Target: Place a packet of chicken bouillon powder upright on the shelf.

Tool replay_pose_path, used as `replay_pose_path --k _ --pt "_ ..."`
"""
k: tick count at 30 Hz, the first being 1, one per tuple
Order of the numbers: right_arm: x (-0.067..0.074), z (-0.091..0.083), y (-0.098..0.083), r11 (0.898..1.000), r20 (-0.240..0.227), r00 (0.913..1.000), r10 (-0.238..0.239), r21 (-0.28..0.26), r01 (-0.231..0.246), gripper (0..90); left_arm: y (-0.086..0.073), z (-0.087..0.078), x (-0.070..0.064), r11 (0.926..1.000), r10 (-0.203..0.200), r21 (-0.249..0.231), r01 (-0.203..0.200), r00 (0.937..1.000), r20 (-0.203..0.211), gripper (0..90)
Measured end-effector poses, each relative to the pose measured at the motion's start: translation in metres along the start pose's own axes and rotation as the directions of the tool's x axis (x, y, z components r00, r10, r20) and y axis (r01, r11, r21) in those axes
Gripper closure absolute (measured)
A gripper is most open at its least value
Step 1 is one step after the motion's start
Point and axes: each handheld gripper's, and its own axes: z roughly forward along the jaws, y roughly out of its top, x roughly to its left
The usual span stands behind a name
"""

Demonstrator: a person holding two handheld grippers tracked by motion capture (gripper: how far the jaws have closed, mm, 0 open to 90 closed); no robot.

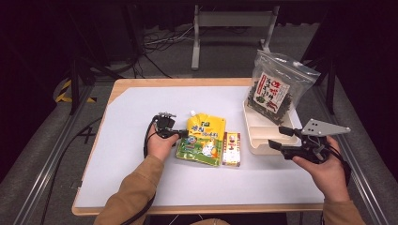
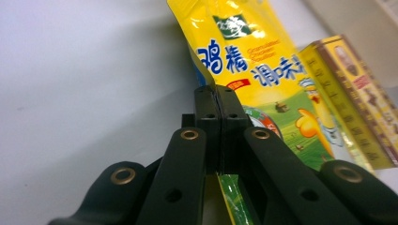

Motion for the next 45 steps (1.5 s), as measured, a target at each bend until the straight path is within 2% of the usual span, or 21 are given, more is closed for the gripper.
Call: replay_pose_path --k 5,7,12,13,16,18,20,23,31,33,34,36,37,38,39,40,43,45 --pt "0.000 0.000 0.000 1.000 -0.001 1.0000 0.000 0.001 0.000 35.4 0.004 -0.012 -0.011 0.9978 0.040 -0.053 -0.039 0.9990 0.021 90.0" --pt "0.001 0.000 0.000 1.000 0.000 1.0000 -0.003 0.000 0.003 35.3 0.006 -0.019 -0.015 0.9953 0.070 -0.068 -0.068 0.9973 0.024 90.0" --pt "0.001 -0.001 0.001 1.000 0.000 1.0000 -0.002 -0.005 0.002 35.4 0.010 -0.032 -0.029 0.9852 0.135 -0.111 -0.130 0.9903 0.033 90.0" --pt "0.001 -0.001 0.001 1.000 0.000 1.0000 -0.002 -0.005 0.002 35.4 0.010 -0.034 -0.032 0.9842 0.138 -0.118 -0.133 0.9898 0.037 90.0" --pt "0.001 -0.001 0.001 1.000 0.000 1.0000 -0.002 -0.005 0.002 35.4 0.011 -0.042 -0.040 0.9748 0.180 -0.140 -0.173 0.9828 0.039 90.0" --pt "0.001 -0.001 0.001 1.000 0.000 1.0000 -0.002 -0.005 0.002 35.4 0.011 -0.044 -0.042 0.9723 0.191 -0.146 -0.183 0.9806 0.044 90.0" --pt "0.001 -0.001 0.001 1.000 0.000 1.0000 -0.001 -0.006 0.001 35.4 0.011 -0.049 -0.047 0.9652 0.216 -0.162 -0.205 0.9753 0.048 90.0" --pt "0.002 -0.001 0.002 1.000 -0.001 1.0000 -0.004 -0.005 0.004 35.4 0.011 -0.055 -0.054 0.9589 0.234 -0.181 -0.219 0.9702 0.065 90.0" --pt "0.006 0.001 0.003 1.000 -0.010 0.9999 -0.010 -0.001 0.010 35.9 0.011 -0.070 -0.071 0.9308 0.321 -0.213 -0.297 0.9428 0.089 90.0" --pt "0.006 0.002 0.003 1.000 -0.024 0.9997 0.004 0.007 -0.004 39.3 0.010 -0.072 -0.074 0.9269 0.332 -0.215 -0.307 0.9389 0.090 90.0" --pt "0.007 0.003 0.003 1.000 -0.031 0.9994 0.014 0.010 -0.014 40.4 0.009 -0.073 -0.076 0.9205 0.349 -0.220 -0.323 0.9332 0.088 90.0" --pt "0.008 0.003 0.003 1.000 -0.037 0.9990 0.024 0.015 -0.023 42.2 0.009 -0.075 -0.079 0.9138 0.366 -0.224 -0.338 0.9261 0.092 90.0" --pt "0.008 0.004 0.003 1.000 -0.040 0.9988 0.027 0.017 -0.026 43.4 0.009 -0.077 -0.081 0.9118 0.369 -0.229 -0.341 0.9245 0.095 90.0" --pt "0.008 0.004 0.003 0.999 -0.044 0.9986 0.028 0.020 -0.027 44.1 0.009 -0.078 -0.083 0.9063 0.382 -0.233 -0.353 0.9193 0.094 90.0" --pt "0.009 0.005 0.003 0.999 -0.047 0.9985 0.030 0.019 -0.029 44.3 0.009 -0.079 -0.085 0.9046 0.383 -0.240 -0.352 0.9190 0.094 90.0" --pt "0.009 0.005 0.002 0.999 -0.050 0.9983 0.029 0.021 -0.028 44.9 0.009 -0.081 -0.086 0.9014 0.390 -0.245 -0.357 0.9157 0.098 90.0" --pt "0.011 0.008 0.002 0.999 -0.061 0.9977 0.030 0.028 -0.028 45.5 0.009 -0.084 -0.090 0.9003 0.394 -0.245 -0.360 0.9128 0.107 90.0" --pt "0.011 0.011 0.001 0.999 -0.068 0.9973 0.028 0.034 -0.025 45.5 0.008 -0.086 -0.091 0.8940 0.407 -0.249 -0.373 0.9080 0.101 90.0"
